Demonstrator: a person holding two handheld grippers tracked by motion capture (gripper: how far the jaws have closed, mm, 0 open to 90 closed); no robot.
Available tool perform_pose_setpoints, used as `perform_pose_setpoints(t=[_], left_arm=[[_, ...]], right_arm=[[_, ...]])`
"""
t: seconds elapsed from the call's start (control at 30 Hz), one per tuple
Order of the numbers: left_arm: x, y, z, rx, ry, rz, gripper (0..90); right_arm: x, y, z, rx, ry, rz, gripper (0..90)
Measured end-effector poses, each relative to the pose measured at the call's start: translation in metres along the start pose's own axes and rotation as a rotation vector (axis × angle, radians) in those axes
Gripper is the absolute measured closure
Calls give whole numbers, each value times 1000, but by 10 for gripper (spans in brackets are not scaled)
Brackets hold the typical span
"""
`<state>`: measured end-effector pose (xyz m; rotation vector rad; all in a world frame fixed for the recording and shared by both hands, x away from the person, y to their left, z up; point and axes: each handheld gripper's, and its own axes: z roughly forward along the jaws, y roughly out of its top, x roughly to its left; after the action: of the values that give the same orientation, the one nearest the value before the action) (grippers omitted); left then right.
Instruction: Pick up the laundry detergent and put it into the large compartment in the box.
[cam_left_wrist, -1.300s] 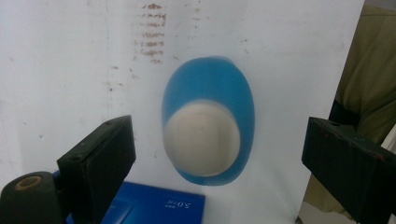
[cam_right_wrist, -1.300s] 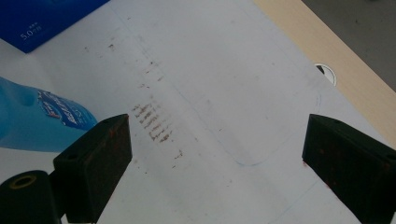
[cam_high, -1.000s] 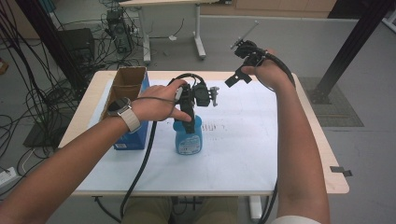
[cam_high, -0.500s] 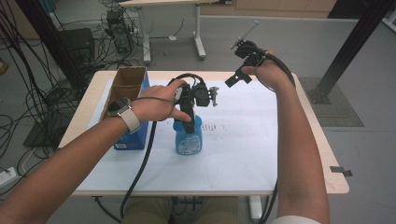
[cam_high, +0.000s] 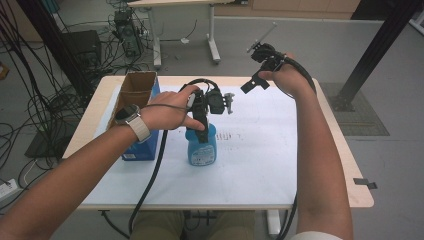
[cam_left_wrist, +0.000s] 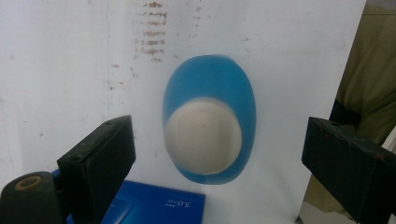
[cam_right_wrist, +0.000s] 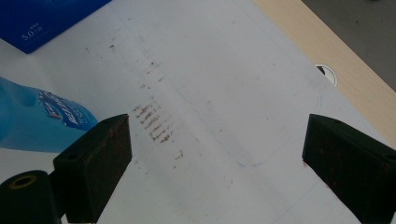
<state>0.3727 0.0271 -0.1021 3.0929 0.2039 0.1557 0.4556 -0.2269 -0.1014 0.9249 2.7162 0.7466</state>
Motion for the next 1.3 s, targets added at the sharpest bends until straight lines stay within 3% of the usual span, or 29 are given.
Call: perform_pose_setpoints(t=[1.3], left_arm=[[2,-1,2,-5,-4,-5,100]], right_arm=[[-1,-2,0,-1,1,6,78]])
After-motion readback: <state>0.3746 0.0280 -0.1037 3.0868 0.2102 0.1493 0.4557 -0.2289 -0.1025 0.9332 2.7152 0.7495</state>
